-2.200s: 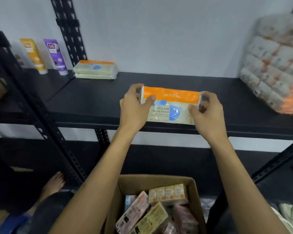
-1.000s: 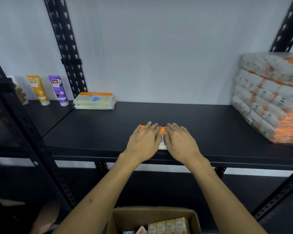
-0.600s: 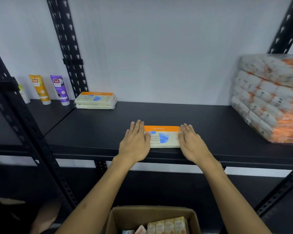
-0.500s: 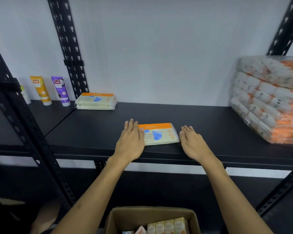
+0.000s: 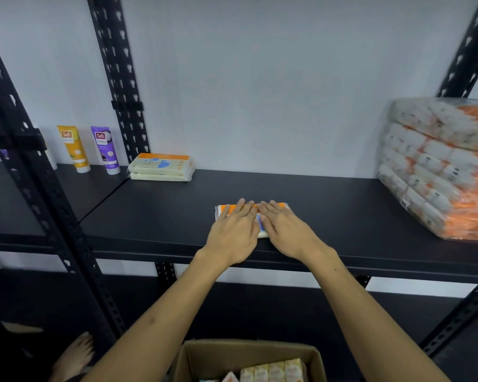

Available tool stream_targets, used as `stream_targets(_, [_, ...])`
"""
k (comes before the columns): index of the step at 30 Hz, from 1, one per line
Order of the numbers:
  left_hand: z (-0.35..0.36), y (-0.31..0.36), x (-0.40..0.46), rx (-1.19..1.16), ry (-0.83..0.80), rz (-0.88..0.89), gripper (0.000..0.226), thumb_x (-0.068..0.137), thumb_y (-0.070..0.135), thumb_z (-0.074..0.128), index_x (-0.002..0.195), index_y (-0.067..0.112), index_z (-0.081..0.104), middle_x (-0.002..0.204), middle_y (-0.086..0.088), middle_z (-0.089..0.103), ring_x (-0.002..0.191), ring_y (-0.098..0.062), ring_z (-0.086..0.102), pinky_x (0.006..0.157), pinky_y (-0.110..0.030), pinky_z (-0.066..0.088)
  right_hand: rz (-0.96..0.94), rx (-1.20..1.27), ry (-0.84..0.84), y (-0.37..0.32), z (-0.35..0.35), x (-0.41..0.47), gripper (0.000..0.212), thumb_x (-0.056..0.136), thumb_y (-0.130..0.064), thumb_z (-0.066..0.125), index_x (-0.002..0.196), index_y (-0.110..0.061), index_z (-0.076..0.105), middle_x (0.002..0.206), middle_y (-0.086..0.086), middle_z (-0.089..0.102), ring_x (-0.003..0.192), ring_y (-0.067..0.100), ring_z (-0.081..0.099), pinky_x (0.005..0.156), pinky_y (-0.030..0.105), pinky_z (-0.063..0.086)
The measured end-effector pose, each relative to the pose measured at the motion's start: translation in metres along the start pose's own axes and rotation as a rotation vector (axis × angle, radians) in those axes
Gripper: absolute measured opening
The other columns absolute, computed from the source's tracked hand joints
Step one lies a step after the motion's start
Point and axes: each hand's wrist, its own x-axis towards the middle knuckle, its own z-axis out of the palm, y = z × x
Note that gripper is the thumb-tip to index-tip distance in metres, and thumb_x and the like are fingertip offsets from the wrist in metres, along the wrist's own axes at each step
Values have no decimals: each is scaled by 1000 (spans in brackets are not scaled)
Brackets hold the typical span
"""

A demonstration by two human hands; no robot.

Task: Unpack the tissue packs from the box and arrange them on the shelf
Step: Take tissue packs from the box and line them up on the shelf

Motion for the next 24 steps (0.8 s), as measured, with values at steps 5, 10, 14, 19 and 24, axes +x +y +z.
stream_targets(5, [2,1,-12,30,41,-34,55,109,35,21,160,13,25,168,-1,20,157,-20,3,128,-44,8,35,-2,48,2,4,-15,53,111,-36,23,159,-14,27,167,0,24,156,14,14,126,31,7])
stream_targets(10, [1,-4,-29,-7,39,-106,57,109,38,19,162,17,14,170,3,11,157,-16,-1,128,-39,4,94,-55,77,3,6,-33,56,111,-38,20,161,-15,19,169,-1,18,156,14,10,125,30,4])
stream_targets(14, [-1,-10,-38,-65,24,-132,60,109,42,18,163,18,9,170,6,7,156,-12,-3,128,-36,6,186,5,60,14,1,-52,58,110,-41,17,163,-17,12,170,-4,11,157,15,6,127,35,7])
stream_targets(19, [-7,-10,-41,-134,-54,-156,64,108,45,20,162,16,1,170,3,-2,156,-11,-5,128,-35,2,198,64,12,14,-6,-64,59,110,-42,18,163,-17,12,170,-4,11,157,14,6,126,32,7])
stream_targets(24, [-10,-12,-36,-170,-91,-139,62,110,42,24,163,16,5,170,4,0,156,-11,-3,126,-32,3,144,-88,138,-6,-21,-52,56,110,-38,22,159,-12,24,166,1,27,156,18,15,126,36,11])
